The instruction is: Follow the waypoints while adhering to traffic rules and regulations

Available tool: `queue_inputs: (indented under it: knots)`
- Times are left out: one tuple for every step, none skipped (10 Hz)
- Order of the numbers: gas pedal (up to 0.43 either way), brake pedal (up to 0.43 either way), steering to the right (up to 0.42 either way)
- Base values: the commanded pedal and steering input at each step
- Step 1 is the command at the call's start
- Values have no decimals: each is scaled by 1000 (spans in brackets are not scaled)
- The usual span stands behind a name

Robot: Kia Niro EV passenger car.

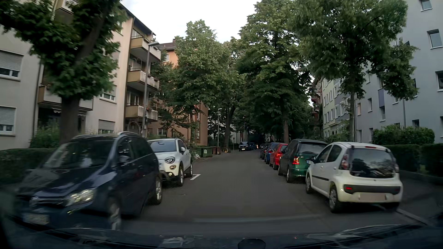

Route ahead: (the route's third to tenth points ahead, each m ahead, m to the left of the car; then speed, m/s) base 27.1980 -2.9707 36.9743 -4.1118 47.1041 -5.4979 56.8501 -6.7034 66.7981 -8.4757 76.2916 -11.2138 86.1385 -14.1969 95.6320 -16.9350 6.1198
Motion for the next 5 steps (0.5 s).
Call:
queue_inputs:
  knots:
    - [169, 0, 22]
    - [169, 0, 20]
    - [169, 0, 17]
    - [169, 0, 12]
    - [169, 0, 10]
